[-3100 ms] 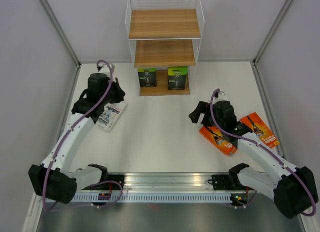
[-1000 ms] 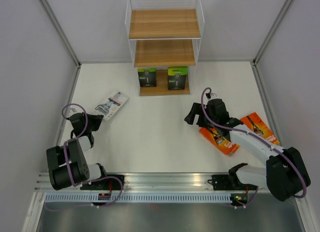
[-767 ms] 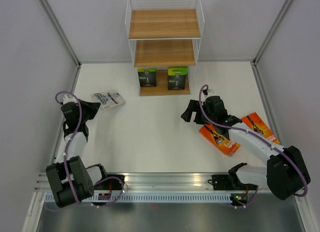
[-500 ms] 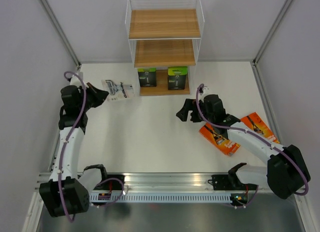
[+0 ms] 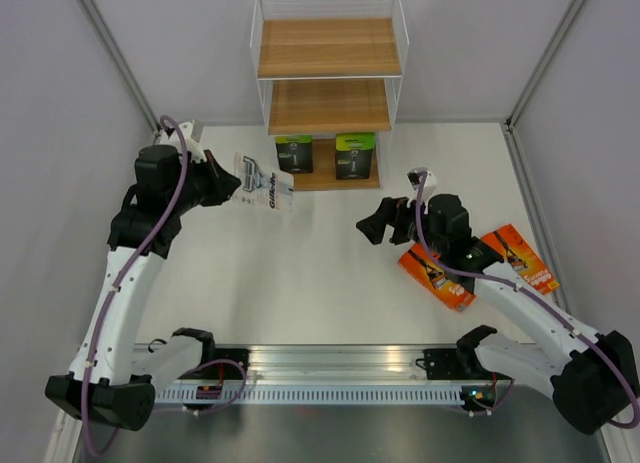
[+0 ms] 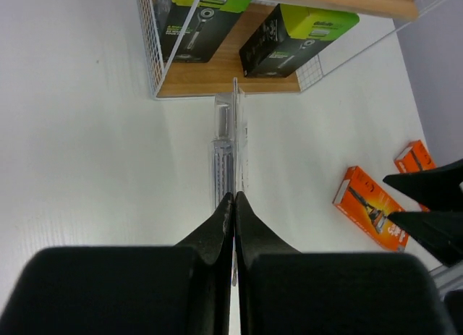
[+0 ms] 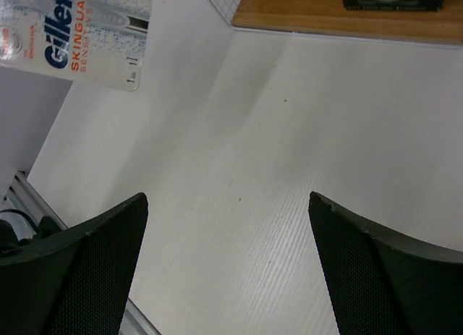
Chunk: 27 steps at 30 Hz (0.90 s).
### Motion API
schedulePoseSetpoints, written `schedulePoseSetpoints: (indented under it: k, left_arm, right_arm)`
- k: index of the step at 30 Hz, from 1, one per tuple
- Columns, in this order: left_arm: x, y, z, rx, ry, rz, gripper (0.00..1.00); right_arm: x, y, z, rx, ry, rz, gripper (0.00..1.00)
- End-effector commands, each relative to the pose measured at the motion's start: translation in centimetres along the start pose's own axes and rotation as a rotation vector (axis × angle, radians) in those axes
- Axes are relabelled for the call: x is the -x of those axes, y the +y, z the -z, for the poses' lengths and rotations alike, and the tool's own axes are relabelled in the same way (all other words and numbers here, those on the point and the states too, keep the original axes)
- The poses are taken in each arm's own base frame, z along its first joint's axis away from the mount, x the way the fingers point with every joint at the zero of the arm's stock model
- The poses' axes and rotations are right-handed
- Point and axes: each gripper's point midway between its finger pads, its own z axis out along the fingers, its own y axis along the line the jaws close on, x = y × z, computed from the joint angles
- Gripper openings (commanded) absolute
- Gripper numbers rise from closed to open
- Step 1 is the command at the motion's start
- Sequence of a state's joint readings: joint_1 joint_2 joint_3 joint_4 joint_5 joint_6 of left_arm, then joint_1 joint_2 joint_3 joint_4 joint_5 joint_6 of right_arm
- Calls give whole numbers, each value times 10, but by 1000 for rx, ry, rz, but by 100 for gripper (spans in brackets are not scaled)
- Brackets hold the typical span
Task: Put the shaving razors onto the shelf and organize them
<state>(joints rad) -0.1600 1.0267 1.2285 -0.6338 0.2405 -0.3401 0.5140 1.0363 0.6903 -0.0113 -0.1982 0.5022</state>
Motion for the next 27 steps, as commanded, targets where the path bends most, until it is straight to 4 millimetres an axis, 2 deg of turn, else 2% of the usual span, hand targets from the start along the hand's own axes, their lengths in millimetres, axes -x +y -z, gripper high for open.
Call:
schedulePoseSetpoints:
  k: [1,2,4,6,7,9,10,12,13,14,15,16,19,20,21,22,23,24,26,27]
  left_arm:
    - [12,-7,2,51,-27,178,2]
    - [13,-7,2,61,-36,232,2]
    - [14,-8,0,77,-50,354,2]
    - [15,-8,-2,91,-56,454,2]
    - [14,-11,-5,85,-44,480,2]
    - [11,-16,-8,70,-21,566,2]
    - [7,-22,-10,48,11,590,2]
    - [0,-24,-17,47,51,660,2]
    - [-2,-23,-18,60,60,686,2]
    - [-8,-21,-19,81,77,734,2]
    - [-9,-17,-18,109,71,758,2]
    - [-11,-14,-17,129,72,776,2]
    - [-11,-6,-10,186,40,821,2]
    - [-10,-5,-8,195,29,827,2]
    - [-10,-3,-8,202,25,824,2]
    - [-9,-3,-7,205,22,822,2]
    - [-11,-2,-8,207,29,821,2]
    - [-14,-2,-10,210,43,825,2]
    - [-19,-1,-12,219,56,837,2]
    - [-21,-1,-13,221,63,838,2]
  right_arm:
    - [16,36,16,190,-104,205,98]
    - [15,44,19,218,-117,255,98]
    - [37,56,26,220,-218,364,98]
    - [47,68,27,217,-277,418,98]
    - [58,74,22,214,-306,451,98]
    - [64,84,15,226,-322,497,98]
    - [71,90,3,229,-330,533,98]
    - [69,106,-11,271,-308,585,98]
    - [76,116,-23,274,-309,621,98]
    - [69,128,-30,297,-299,678,98]
    - [80,140,-34,296,-327,717,98]
    - [71,140,-50,276,-299,748,98]
    - [67,169,-60,264,-330,905,98]
    - [55,181,-66,292,-312,947,98]
    - [54,188,-68,303,-317,975,98]
    - [61,197,-68,311,-336,980,98]
    - [55,199,-74,322,-319,991,98]
    - [61,205,-74,327,-326,1008,98]
    - [53,210,-81,346,-304,1028,98]
    - [56,214,-82,349,-310,1035,98]
